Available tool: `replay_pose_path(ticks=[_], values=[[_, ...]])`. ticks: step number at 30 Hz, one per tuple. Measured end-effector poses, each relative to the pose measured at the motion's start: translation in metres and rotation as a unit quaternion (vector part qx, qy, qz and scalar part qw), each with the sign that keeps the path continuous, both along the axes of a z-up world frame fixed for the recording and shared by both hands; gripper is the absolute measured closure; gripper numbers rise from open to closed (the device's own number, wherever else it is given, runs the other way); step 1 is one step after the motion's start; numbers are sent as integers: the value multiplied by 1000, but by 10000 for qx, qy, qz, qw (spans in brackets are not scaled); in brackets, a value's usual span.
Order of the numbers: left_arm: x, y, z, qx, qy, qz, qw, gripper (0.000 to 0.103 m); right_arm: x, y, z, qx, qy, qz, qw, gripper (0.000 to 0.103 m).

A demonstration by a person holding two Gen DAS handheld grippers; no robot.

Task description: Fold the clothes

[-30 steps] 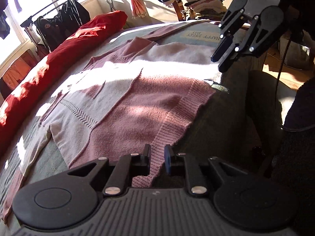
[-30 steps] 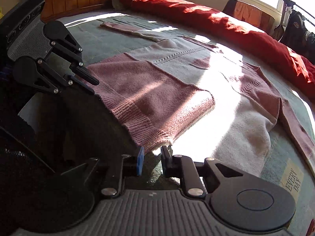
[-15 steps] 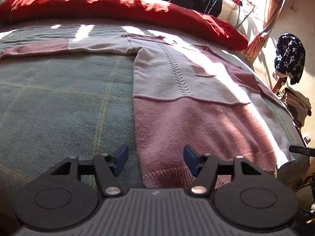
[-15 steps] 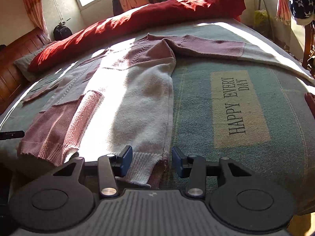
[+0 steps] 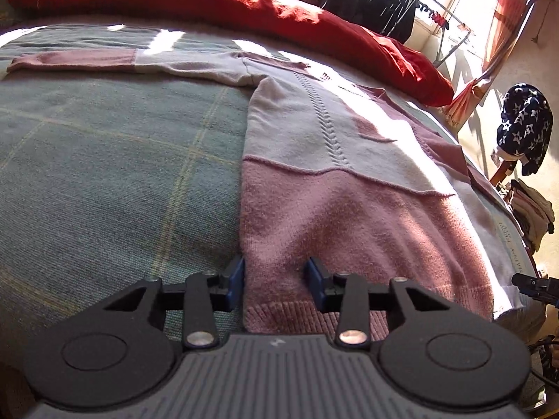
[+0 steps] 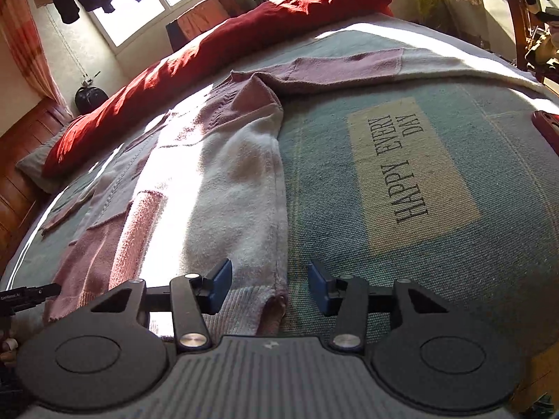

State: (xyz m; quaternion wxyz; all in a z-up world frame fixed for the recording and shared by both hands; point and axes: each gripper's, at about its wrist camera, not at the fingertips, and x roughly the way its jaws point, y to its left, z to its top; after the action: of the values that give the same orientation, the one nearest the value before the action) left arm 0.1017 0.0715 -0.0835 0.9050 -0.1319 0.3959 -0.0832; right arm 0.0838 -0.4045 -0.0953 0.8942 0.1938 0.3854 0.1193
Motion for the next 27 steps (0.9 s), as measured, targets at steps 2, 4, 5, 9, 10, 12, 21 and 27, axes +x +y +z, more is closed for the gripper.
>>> replay_pose_path(ticks=[2, 4, 5, 9, 10, 12, 21, 27], values=[[-2, -7, 2, 277, -79, -52, 9996, 71, 0, 12, 1, -214, -18, 137, 9997, 72], [-4, -11, 7, 480, -138, -111, 9987, 79, 0, 22, 6, -629, -47, 224, 9978, 88], [-5, -10, 10, 509, -152, -125, 9985, 85, 0, 24, 10, -704, -72, 263, 9971, 92], [-8, -2, 20, 703, -184, -116, 9973, 89, -5, 18, 27, -954, -151, 252, 9950, 93], [-7, -1, 24, 721, -220, -139, 9971, 89, -6, 15, 32, -1015, -168, 233, 9944, 93], [-4, 1, 31, 756, -290, -185, 9965, 89, -7, 9, 32, -1170, -17, 229, 9929, 94], [36, -16, 58, 846, -650, -659, 9921, 63, 22, 16, 69, -1112, -452, 498, 9915, 67], [104, -67, 52, 659, -753, -1221, 9875, 58, 118, 41, 62, -150, -497, 645, 9966, 65]])
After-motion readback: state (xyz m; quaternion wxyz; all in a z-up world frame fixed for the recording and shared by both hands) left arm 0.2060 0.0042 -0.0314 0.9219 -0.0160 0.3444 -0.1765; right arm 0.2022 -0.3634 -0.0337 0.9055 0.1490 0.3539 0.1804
